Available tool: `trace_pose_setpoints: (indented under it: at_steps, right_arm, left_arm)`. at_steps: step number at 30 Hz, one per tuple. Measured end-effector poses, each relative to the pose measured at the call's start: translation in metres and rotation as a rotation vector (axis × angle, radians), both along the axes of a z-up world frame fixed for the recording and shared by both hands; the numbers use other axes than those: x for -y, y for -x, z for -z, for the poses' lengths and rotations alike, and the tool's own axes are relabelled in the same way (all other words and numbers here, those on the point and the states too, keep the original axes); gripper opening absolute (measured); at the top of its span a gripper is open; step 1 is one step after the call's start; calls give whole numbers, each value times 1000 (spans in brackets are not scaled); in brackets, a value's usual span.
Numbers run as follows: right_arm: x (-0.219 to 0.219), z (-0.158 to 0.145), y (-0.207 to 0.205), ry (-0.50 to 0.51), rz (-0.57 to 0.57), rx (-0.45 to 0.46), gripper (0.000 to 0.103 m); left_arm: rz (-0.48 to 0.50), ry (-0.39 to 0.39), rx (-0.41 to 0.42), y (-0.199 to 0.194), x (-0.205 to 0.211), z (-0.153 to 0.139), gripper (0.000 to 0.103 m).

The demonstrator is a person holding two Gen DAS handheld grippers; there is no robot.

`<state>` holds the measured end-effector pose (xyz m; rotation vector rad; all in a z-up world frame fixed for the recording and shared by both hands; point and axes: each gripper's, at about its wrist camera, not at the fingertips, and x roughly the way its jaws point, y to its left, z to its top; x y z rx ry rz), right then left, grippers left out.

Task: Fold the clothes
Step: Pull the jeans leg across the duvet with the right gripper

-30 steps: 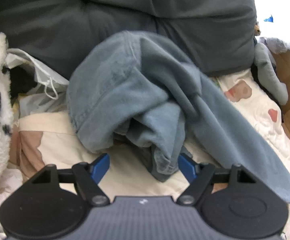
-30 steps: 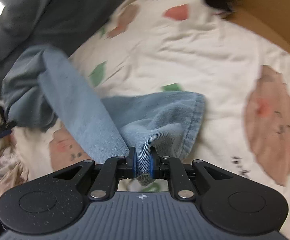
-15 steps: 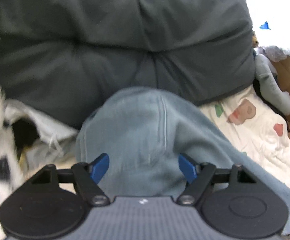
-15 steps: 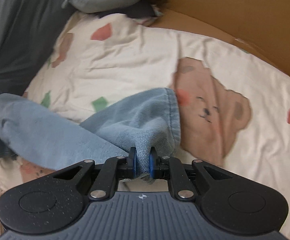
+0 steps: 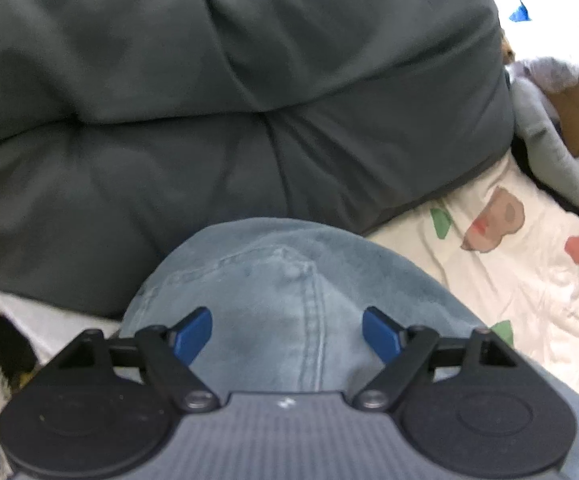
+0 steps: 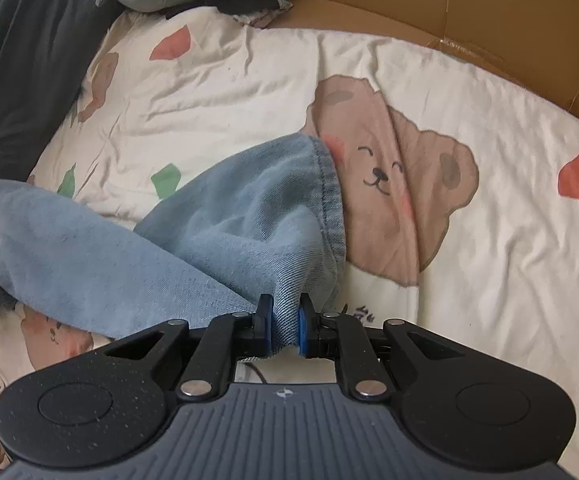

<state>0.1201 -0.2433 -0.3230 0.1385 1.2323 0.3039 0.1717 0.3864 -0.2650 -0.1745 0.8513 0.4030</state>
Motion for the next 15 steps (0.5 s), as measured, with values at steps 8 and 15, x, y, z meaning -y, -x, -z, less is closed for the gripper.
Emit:
trace_pose_setpoints:
  at_steps: [8,15]
  right_arm:
    - [7,4,8,-36,17,-1,19]
    - [23,5,14,-74,65,11,26]
  left_arm:
    - [21,-39,-73,-36,-3,11,76]
    - [55,-42,-108,-38,-2,13,29]
